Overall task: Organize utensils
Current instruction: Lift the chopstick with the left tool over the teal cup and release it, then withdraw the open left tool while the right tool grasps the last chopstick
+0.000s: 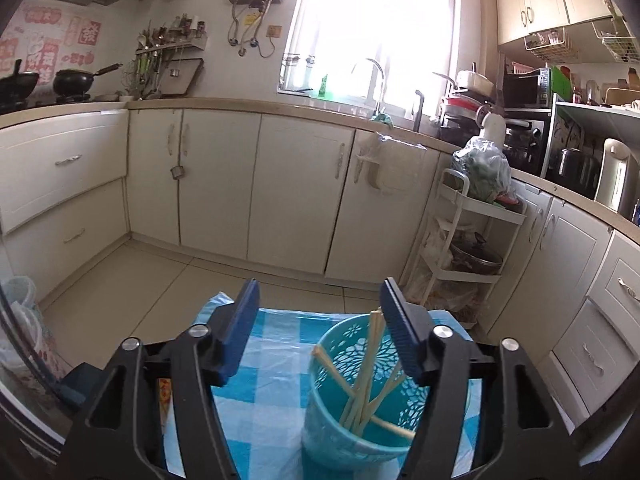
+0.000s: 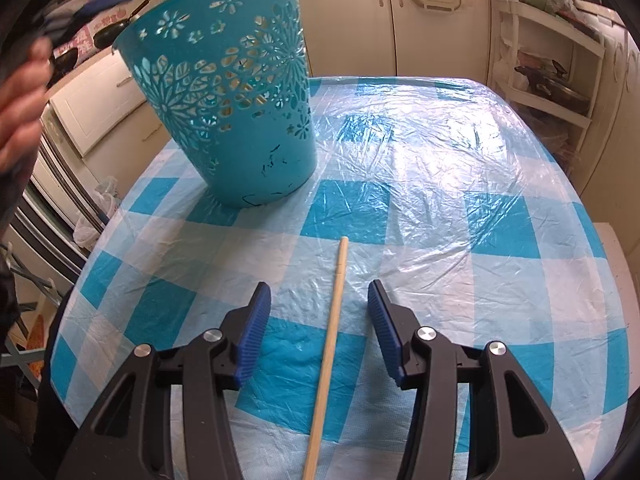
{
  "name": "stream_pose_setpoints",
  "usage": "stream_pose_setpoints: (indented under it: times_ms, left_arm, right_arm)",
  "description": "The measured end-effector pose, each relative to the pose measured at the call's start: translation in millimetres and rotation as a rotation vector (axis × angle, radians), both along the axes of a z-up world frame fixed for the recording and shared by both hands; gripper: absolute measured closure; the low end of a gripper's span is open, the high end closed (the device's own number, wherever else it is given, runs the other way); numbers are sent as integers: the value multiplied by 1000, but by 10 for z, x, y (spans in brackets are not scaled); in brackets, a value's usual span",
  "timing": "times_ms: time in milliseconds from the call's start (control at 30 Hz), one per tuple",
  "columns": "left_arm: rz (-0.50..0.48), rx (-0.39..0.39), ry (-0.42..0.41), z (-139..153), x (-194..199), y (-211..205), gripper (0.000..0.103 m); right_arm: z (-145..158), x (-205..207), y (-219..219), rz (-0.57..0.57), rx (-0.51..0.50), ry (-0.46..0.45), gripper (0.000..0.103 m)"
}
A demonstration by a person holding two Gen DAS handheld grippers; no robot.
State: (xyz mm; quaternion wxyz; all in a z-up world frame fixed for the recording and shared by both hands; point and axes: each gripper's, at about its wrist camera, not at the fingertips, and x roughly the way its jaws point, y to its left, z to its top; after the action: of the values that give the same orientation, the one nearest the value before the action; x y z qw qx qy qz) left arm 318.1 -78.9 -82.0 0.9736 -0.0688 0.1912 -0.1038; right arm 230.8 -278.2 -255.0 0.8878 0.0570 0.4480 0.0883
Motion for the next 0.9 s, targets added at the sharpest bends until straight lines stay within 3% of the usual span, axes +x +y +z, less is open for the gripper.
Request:
stream_pose_setpoints:
  times_ms: [67,167,233,367,433,667,767,900]
  left_arm:
    - [45,3,-9,-53,-210,178,24]
    - [90,10,32,-302,-453,409,16]
    - [79,24,113,-570,-493,473,16]
    - [38,65,306,-1175,-421,434,16]
    - [17,77,363,-1345,-374,382,16]
    - [-26,110,419,-1598,-358,291,15]
    - [-31,107,428,-1618,-344,285,13]
    - [-39,124,441,-1640,-320,251,13]
  right_arm:
    - [3,-7,15,4,-18,-1,57]
    - [6,-11,40,5,-76,-7,65]
    - [5,-7,50,-1,-107,-11,72]
    - [7,-22,101,8,-179,-21,96]
    - [19,-53,163,28,-221,-19,96]
    - [14,-59,97,27,-166,9,97]
    - [61,-56,-37,-11,-45,11,98]
    - [273,-124,-150,-38,85,-52,98]
